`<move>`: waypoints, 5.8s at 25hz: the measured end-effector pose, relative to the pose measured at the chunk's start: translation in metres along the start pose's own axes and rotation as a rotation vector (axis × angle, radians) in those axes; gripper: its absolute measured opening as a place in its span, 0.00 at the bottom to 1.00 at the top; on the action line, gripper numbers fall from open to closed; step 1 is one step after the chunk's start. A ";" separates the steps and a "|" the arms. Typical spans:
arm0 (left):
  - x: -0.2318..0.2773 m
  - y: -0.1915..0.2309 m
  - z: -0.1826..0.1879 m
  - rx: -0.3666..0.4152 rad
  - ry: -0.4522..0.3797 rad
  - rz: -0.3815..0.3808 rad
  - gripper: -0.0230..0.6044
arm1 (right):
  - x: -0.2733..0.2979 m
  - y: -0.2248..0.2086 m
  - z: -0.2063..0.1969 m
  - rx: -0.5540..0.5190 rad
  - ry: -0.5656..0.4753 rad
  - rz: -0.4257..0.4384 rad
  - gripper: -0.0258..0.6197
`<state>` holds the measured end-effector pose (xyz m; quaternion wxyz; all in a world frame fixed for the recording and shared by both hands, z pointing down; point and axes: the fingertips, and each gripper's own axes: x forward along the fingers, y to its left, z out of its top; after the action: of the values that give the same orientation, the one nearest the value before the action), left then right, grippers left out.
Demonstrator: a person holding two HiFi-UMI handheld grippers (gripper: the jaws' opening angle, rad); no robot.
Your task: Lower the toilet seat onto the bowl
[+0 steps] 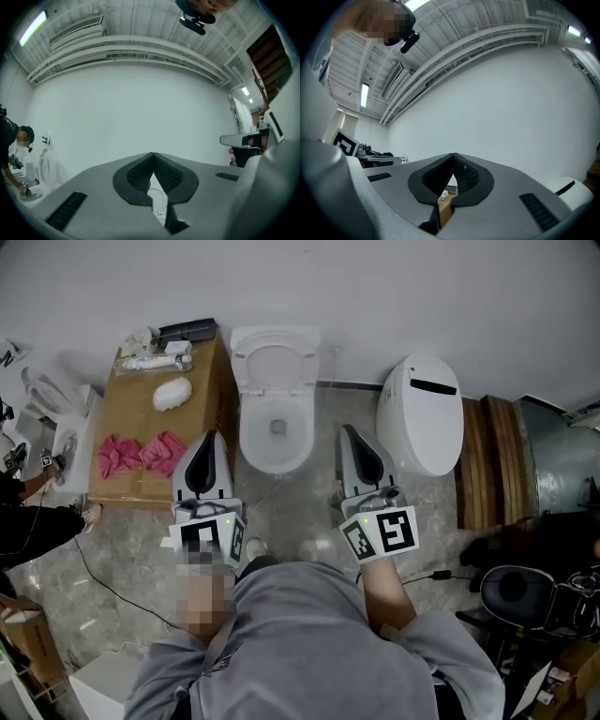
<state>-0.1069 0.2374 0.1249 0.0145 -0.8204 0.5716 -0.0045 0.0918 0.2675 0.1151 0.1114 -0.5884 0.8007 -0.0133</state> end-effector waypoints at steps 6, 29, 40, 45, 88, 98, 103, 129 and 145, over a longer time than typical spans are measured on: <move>-0.006 -0.021 -0.002 0.001 0.000 0.024 0.04 | -0.014 -0.016 0.001 0.011 -0.001 0.016 0.04; 0.071 0.005 -0.017 -0.017 0.003 0.013 0.04 | 0.053 -0.045 -0.025 0.007 0.034 -0.002 0.04; 0.200 0.068 -0.023 -0.018 0.017 -0.117 0.04 | 0.180 -0.062 -0.047 -0.018 0.049 -0.107 0.04; 0.246 0.099 -0.026 -0.017 0.018 -0.159 0.04 | 0.232 -0.064 -0.062 -0.035 0.071 -0.137 0.04; 0.374 0.154 -0.150 -0.043 0.157 -0.022 0.04 | 0.384 -0.159 -0.282 -0.237 0.441 0.145 0.14; 0.384 0.147 -0.177 -0.040 0.186 -0.023 0.04 | 0.392 -0.173 -0.327 -0.242 0.499 0.182 0.17; 0.390 0.143 -0.189 -0.037 0.200 -0.023 0.04 | 0.395 -0.179 -0.347 -0.244 0.528 0.202 0.19; 0.382 0.143 -0.224 -0.051 0.241 -0.006 0.04 | 0.389 -0.186 -0.405 -0.223 0.627 0.205 0.25; 0.354 0.125 -0.232 -0.056 0.256 -0.023 0.04 | 0.342 -0.161 -0.402 -0.232 0.617 0.185 0.25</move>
<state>-0.1075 -0.1420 0.3501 -0.0816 -0.8197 0.5592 -0.0935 0.0688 -0.1490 0.4756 -0.2030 -0.4905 0.8428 -0.0893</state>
